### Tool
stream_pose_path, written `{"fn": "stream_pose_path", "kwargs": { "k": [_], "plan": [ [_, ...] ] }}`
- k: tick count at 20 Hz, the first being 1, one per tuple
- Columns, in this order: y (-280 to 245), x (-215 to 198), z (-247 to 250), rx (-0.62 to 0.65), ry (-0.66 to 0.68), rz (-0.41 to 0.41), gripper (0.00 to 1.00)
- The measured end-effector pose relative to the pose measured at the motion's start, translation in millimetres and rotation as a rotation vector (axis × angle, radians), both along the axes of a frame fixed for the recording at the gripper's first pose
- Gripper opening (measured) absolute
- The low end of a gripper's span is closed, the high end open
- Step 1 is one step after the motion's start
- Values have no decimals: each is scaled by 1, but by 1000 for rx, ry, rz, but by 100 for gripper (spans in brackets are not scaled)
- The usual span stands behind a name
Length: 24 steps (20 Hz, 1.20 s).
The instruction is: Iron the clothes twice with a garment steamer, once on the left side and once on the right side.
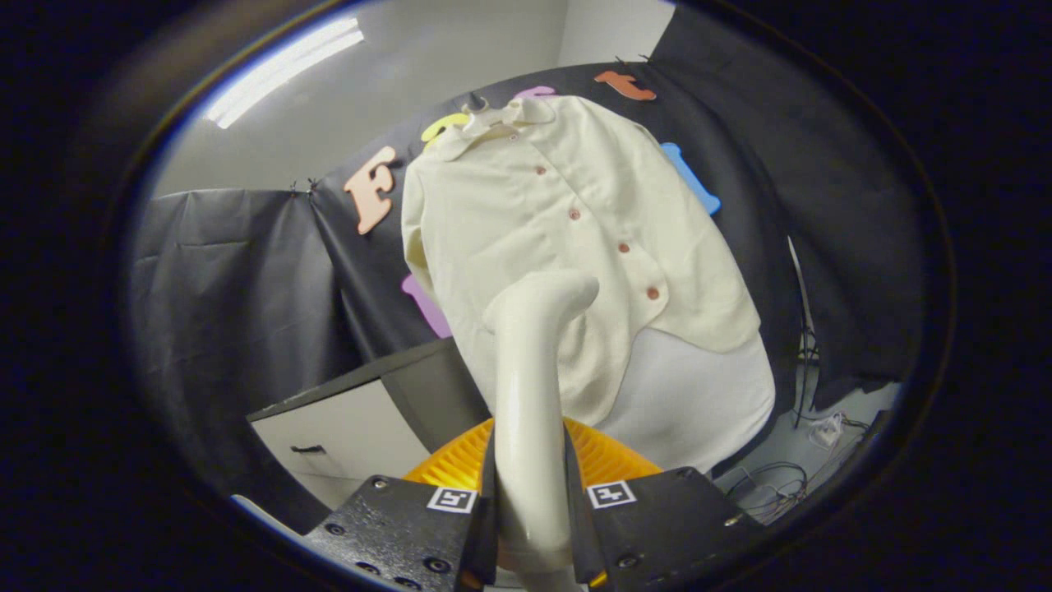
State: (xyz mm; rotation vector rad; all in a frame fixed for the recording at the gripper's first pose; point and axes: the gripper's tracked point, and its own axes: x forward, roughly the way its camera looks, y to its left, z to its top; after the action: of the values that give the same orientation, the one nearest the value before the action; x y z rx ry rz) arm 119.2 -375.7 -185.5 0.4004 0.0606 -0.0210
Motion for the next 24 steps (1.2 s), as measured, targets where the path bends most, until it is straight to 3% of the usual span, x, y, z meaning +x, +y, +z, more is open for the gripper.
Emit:
{"fn": "stream_pose_path", "kwargs": {
  "k": [8, 13, 19, 24],
  "plan": [
    [-48, 44, 128, -148, -111, -48, 34],
    [-101, 86, 190, -150, -165, -122, 34],
    [-149, 132, 217, -120, -212, -178, 34],
    [-163, 160, 198, -67, -213, -163, 34]
  ]
}}
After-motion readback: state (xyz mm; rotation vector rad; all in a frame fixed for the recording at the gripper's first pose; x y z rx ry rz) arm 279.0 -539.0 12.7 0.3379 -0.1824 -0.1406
